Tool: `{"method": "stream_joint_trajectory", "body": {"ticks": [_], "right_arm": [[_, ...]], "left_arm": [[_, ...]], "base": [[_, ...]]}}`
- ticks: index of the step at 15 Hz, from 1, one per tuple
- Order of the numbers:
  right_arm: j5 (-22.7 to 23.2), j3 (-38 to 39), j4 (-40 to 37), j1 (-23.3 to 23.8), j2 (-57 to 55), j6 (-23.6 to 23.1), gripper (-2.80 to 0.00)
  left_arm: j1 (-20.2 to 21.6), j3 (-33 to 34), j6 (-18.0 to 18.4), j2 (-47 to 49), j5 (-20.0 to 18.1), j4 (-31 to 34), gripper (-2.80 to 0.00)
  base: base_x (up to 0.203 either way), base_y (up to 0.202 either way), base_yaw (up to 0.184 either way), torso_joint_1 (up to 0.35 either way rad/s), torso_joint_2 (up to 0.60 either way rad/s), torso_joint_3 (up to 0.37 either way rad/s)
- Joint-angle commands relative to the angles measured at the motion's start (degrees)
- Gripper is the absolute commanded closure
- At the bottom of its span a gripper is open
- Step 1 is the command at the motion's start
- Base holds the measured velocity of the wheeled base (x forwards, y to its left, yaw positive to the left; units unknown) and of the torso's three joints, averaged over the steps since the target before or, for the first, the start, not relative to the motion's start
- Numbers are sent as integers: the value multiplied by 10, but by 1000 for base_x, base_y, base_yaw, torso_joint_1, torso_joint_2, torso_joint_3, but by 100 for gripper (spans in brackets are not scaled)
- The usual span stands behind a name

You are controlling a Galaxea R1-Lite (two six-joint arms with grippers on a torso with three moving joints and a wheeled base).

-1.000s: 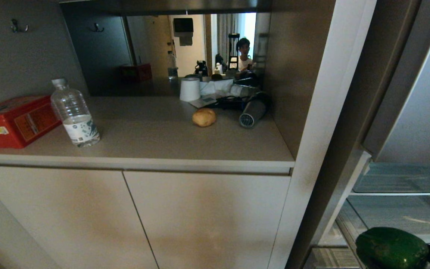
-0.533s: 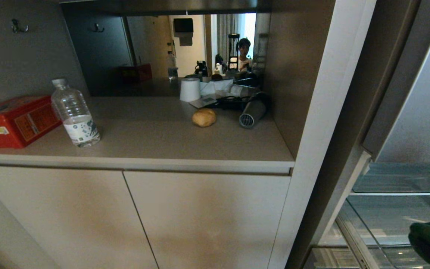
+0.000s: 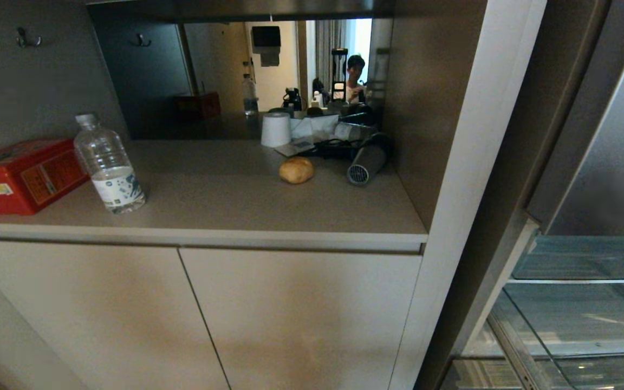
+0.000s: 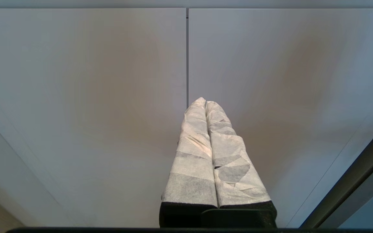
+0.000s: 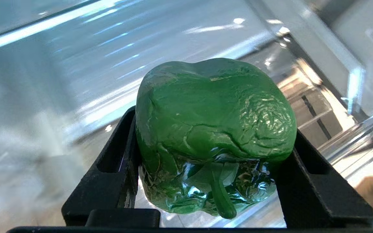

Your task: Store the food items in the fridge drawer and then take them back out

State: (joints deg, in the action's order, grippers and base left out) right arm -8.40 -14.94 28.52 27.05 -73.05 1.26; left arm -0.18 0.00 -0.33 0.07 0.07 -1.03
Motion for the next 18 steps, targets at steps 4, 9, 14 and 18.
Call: {"method": "stream_joint_trajectory", "body": {"ticks": [4, 9, 14, 18], "right_arm": [[11, -67, 6, 58, -163, 15, 0], [15, -108, 15, 82, -256, 30, 0], [15, -117, 19, 102, -286, 30, 0], [20, -128, 39, 116, -319, 26, 0]], "left_arm": [[0, 4, 0, 0, 0, 0, 0], [0, 4, 0, 0, 0, 0, 0], [0, 4, 0, 0, 0, 0, 0], [0, 4, 0, 0, 0, 0, 0]], "base": [[0, 0, 0, 0, 0, 0], [0, 0, 0, 0, 0, 0], [0, 0, 0, 0, 0, 0], [0, 0, 0, 0, 0, 0]]}}
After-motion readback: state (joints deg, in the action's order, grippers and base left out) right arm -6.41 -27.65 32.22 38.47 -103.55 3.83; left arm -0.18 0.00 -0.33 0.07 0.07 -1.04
